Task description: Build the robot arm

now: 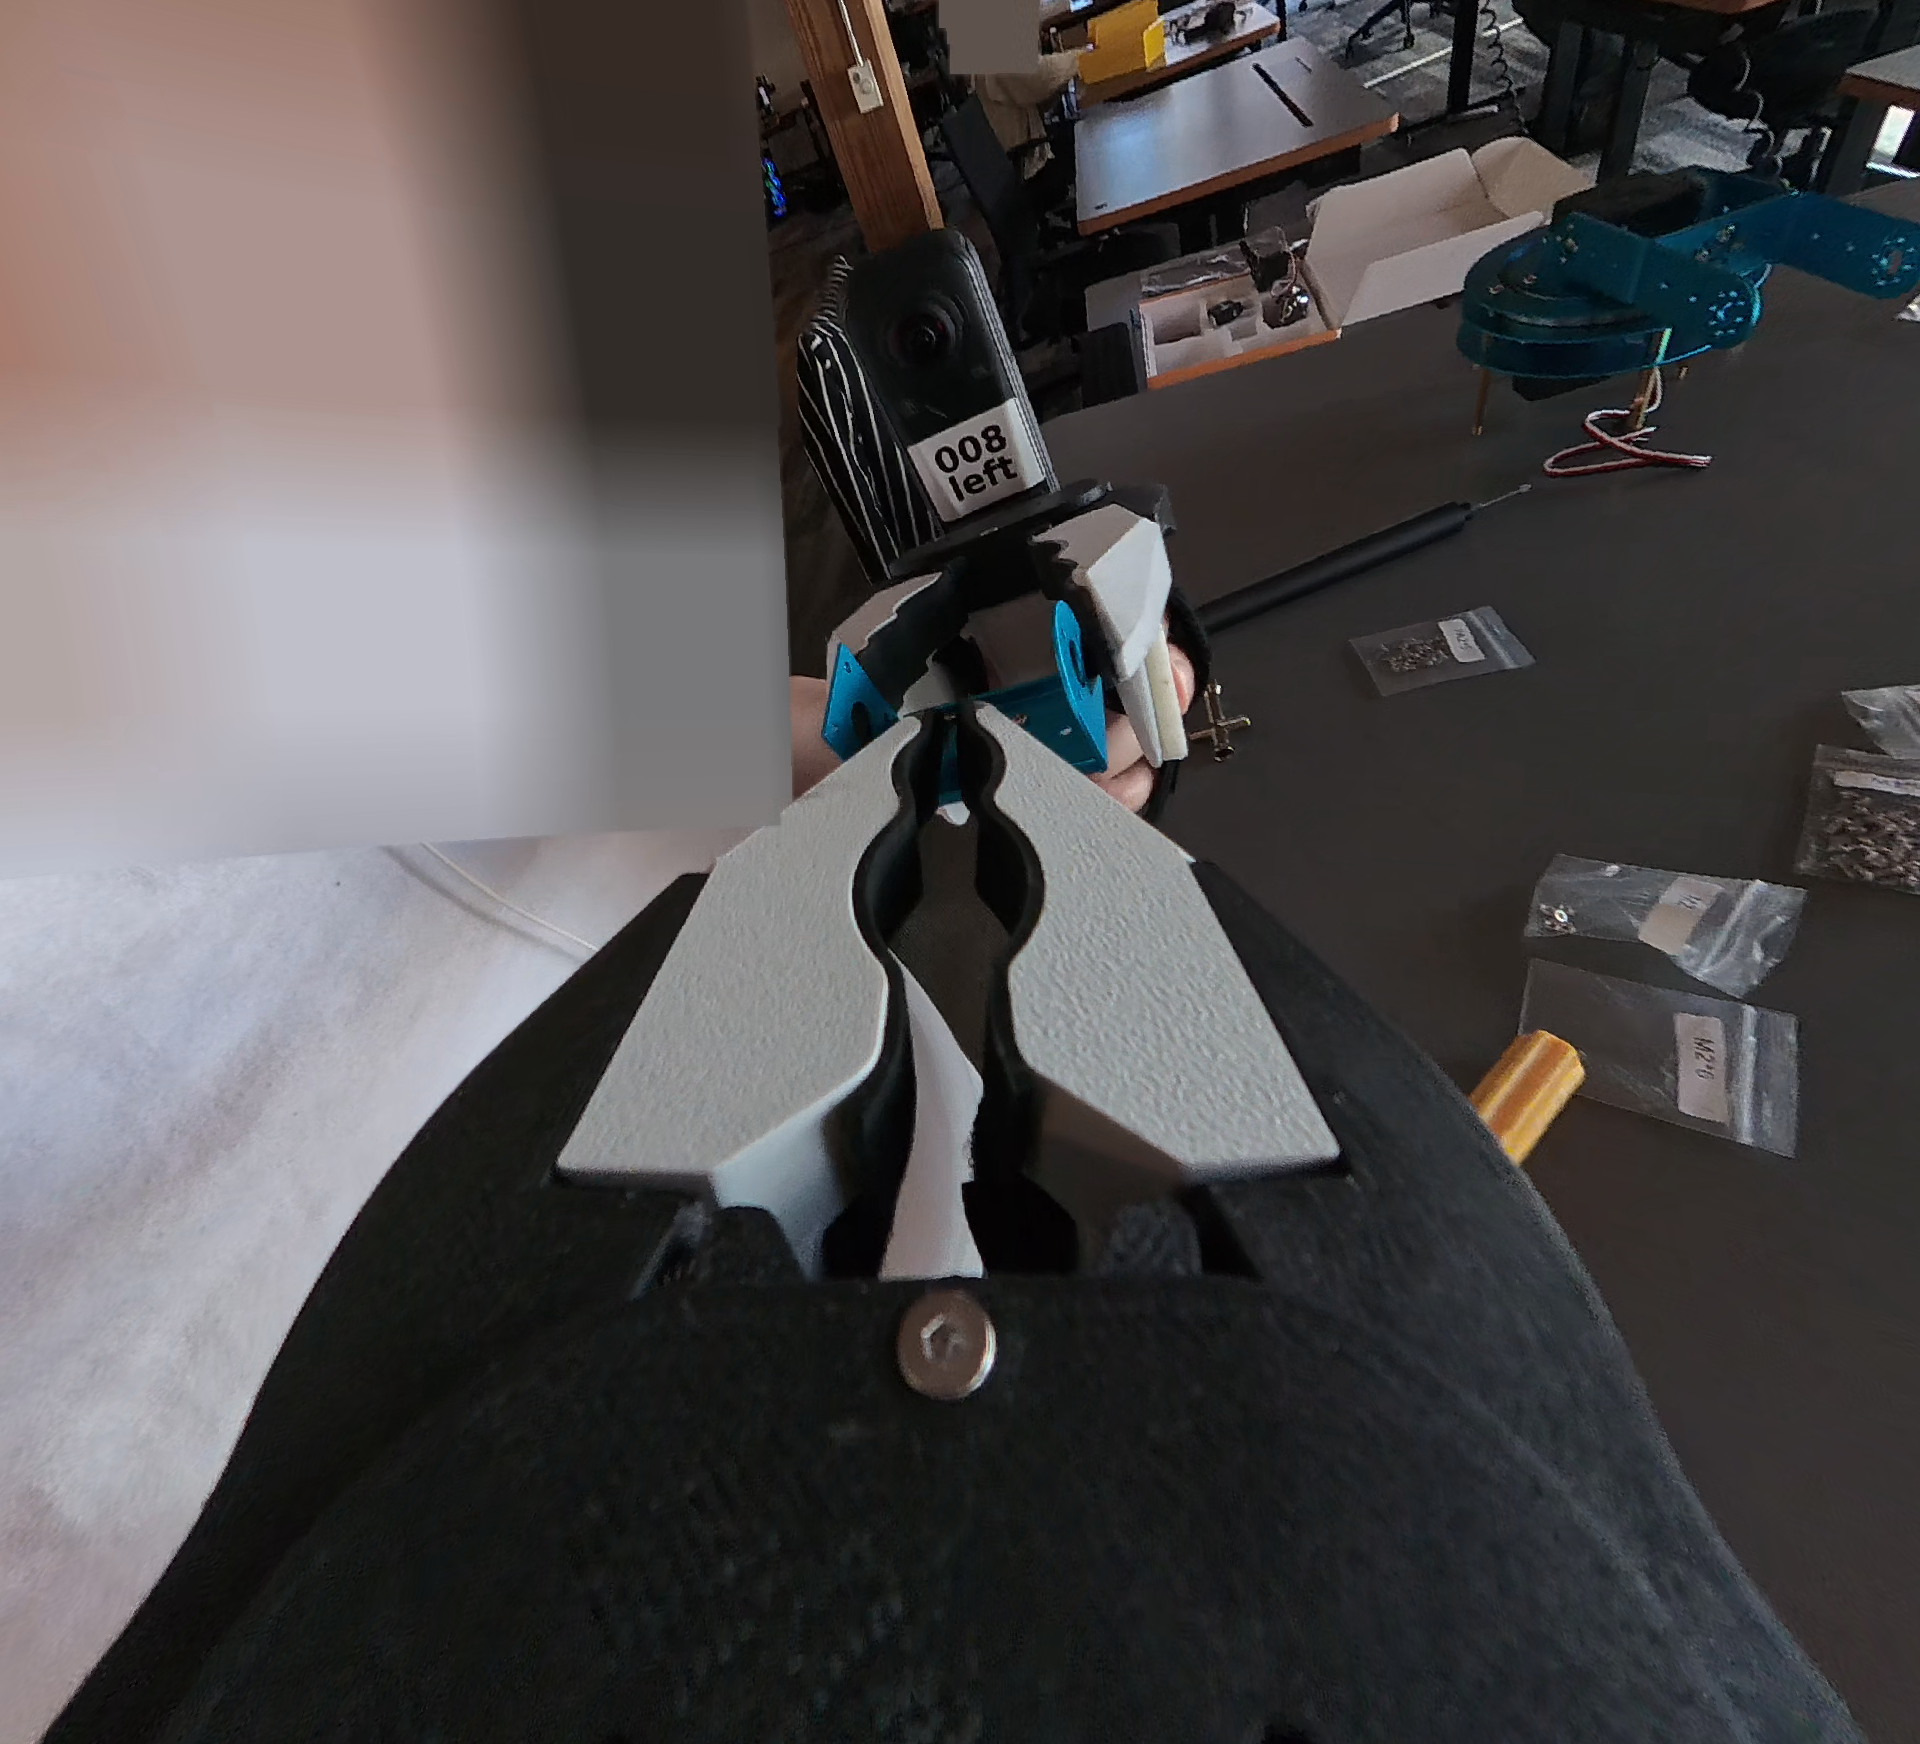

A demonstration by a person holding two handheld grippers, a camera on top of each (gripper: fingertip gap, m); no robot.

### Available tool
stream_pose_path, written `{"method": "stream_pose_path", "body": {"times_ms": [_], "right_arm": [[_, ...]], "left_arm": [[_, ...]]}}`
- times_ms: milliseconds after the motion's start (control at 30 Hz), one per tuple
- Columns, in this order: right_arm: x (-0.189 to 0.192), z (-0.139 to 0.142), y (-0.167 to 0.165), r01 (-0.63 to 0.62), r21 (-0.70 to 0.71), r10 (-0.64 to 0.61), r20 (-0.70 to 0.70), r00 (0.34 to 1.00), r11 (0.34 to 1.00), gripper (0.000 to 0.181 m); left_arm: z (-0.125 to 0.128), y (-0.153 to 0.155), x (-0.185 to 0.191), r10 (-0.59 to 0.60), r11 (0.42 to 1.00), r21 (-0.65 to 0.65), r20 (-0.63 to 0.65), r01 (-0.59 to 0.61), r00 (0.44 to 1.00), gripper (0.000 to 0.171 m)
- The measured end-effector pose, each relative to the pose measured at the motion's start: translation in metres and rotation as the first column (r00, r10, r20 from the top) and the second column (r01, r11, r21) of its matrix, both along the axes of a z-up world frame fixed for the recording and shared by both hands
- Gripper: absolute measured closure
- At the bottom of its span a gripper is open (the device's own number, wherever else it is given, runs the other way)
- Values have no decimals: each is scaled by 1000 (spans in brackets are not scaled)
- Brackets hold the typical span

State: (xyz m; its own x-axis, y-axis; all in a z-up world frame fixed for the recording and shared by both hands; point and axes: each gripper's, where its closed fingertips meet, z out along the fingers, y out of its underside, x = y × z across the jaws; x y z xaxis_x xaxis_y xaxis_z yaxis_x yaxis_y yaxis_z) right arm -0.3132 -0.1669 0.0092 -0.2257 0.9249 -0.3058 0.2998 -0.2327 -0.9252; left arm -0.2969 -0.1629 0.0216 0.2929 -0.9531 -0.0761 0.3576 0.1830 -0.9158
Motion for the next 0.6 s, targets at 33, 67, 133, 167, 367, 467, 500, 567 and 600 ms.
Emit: {"method": "stream_pose_path", "body": {"times_ms": [33, 67, 133, 167, 367, 467, 500, 567, 600], "right_arm": [[1, -1, 1, 4, 14, -4, 13, 1000, 1000, 180], [2, -1, 1, 5, 28, -6, 30, 1000, 1000, 180], [4, -4, 2, 4, 59, -8, 67, 998, 998, 180], [5, -4, 1, 3, 76, -9, 85, 996, 997, 180], [10, -9, 2, -4, 172, -26, 169, 985, 985, 180], [13, -9, 3, -3, 208, -39, 197, 980, 978, 180], [14, -9, 3, -4, 214, -41, 206, 978, 977, 180], [15, -9, 3, -8, 224, -42, 219, 975, 975, 180], [16, -9, 3, -11, 229, -43, 227, 973, 973, 180]], "left_arm": [[0, 0, 0, 8, 1000, 5, -5, -8, 1000, 128], [-1, 1, 0, 18, 1000, 13, -13, -18, 1000, 127], [-2, 1, 1, 38, 999, 33, -34, -37, 999, 127], [-2, 1, 1, 47, 998, 42, -42, -46, 998, 127], [-4, 0, 5, 85, 993, 83, -82, -78, 993, 128], [-5, 0, 6, 88, 993, 87, -87, -80, 992, 127], [-5, 0, 7, 88, 993, 89, -90, -80, 992, 127], [-5, 0, 8, 91, 992, 95, -95, -82, 991, 127], [-5, 0, 9, 93, 992, 98, -100, -83, 991, 127]]}}
